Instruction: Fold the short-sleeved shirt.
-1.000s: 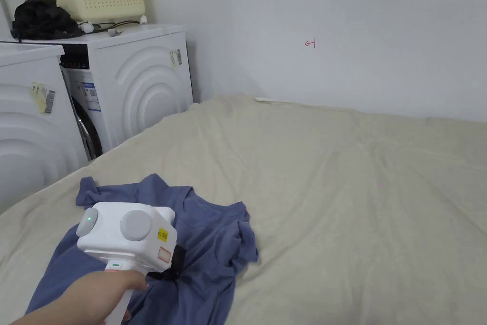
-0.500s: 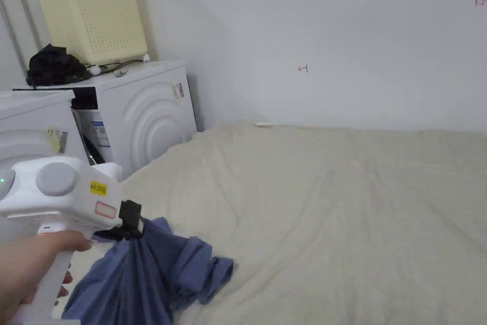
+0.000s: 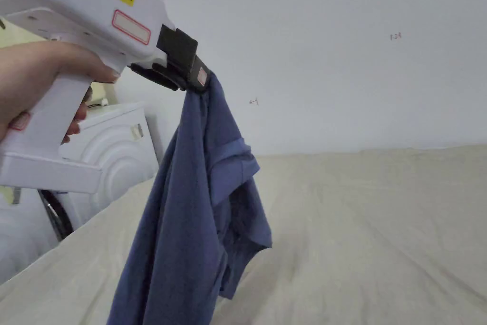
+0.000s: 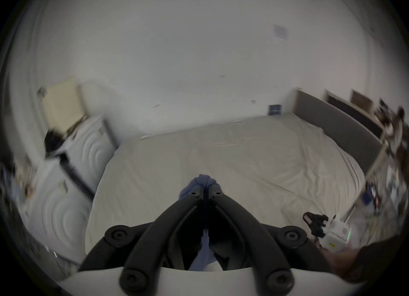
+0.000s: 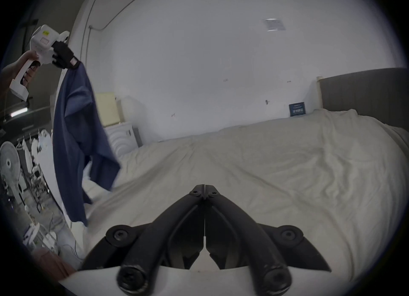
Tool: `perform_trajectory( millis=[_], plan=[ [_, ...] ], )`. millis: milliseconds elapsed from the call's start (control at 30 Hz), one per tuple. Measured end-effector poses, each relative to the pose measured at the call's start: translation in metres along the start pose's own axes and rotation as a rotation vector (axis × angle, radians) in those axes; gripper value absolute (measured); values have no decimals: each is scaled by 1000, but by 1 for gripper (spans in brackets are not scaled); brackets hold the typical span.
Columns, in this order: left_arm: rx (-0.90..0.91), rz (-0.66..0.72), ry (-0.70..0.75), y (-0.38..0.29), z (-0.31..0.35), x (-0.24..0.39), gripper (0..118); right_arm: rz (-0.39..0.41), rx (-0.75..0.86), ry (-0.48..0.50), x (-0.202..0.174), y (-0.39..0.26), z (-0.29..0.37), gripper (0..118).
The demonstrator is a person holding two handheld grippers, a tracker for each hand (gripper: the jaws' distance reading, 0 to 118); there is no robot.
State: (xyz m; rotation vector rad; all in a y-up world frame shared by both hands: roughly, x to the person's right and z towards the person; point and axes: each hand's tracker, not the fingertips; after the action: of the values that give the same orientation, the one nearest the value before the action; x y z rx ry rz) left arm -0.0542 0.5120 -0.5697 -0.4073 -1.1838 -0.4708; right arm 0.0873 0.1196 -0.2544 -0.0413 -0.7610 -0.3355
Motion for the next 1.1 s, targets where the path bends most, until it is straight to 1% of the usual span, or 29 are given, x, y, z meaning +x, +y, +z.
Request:
perform_trajectory(
  millis=[67, 200, 267, 300, 400, 467, 533, 600, 633, 667, 700, 733, 767, 800, 833, 867, 900, 933, 967, 1033, 1100],
  plan=[
    [-29, -44, -81, 16, -20, 39, 3, -30, 47, -55, 16, 4, 7, 0],
    [-117, -45, -260, 24, -84, 112, 3, -128, 65, -167, 57, 12, 22, 0],
    [-172, -57, -316, 16, -129, 146, 3, -155, 70, -232, 77, 12, 31, 0],
    [-207, -40, -345, 8, -153, 163, 3, -167, 63, -265, 86, 12, 35, 0],
    [-359, -14, -416, -30, -241, 222, 3, -240, 45, -337, 113, 8, 49, 0],
    [-491, 51, -483, -62, -298, 251, 3, -274, 30, -392, 126, 7, 56, 0],
    [-609, 133, -457, -95, -353, 273, 3, -315, 3, -439, 135, 10, 61, 0],
    [-707, 274, -452, -130, -392, 277, 6, -304, 23, -430, 141, 8, 66, 0],
    [-749, 318, -450, -143, -401, 278, 18, -289, 30, -445, 142, 7, 67, 0],
    [-814, 388, -482, -155, -411, 276, 41, -271, 28, -468, 142, 8, 66, 0],
    [-866, 437, -497, -166, -417, 271, 51, -272, 24, -468, 143, 8, 65, 0],
    [-903, 471, -488, -173, -421, 267, 51, -274, 23, -462, 143, 6, 65, 0],
    [-869, 481, -486, -179, -415, 262, 52, -273, 22, -448, 144, 5, 63, 0],
    [-816, 483, -511, -180, -412, 258, 55, -263, 17, -442, 142, 3, 60, 0],
    [-778, 479, -537, -179, -410, 254, 62, -248, 9, -442, 141, 3, 57, 0],
    [-751, 458, -547, -176, -408, 251, 73, -236, -3, -440, 138, 2, 54, 0],
    [-734, 433, -536, -176, -401, 249, 87, -233, -13, -432, 137, 1, 51, 0],
    [-728, 413, -526, -175, -400, 247, 94, -231, -22, -423, 135, -1, 49, 0],
    [-721, 384, -498, -173, -398, 245, 97, -224, -30, -416, 132, -2, 46, 0],
    [-671, 384, -461, -169, -389, 239, 97, -203, -41, -405, 126, -5, 42, 0],
    [-607, 335, -417, -164, -371, 231, 97, -160, -44, -386, 119, -7, 40, 0]
  ],
)
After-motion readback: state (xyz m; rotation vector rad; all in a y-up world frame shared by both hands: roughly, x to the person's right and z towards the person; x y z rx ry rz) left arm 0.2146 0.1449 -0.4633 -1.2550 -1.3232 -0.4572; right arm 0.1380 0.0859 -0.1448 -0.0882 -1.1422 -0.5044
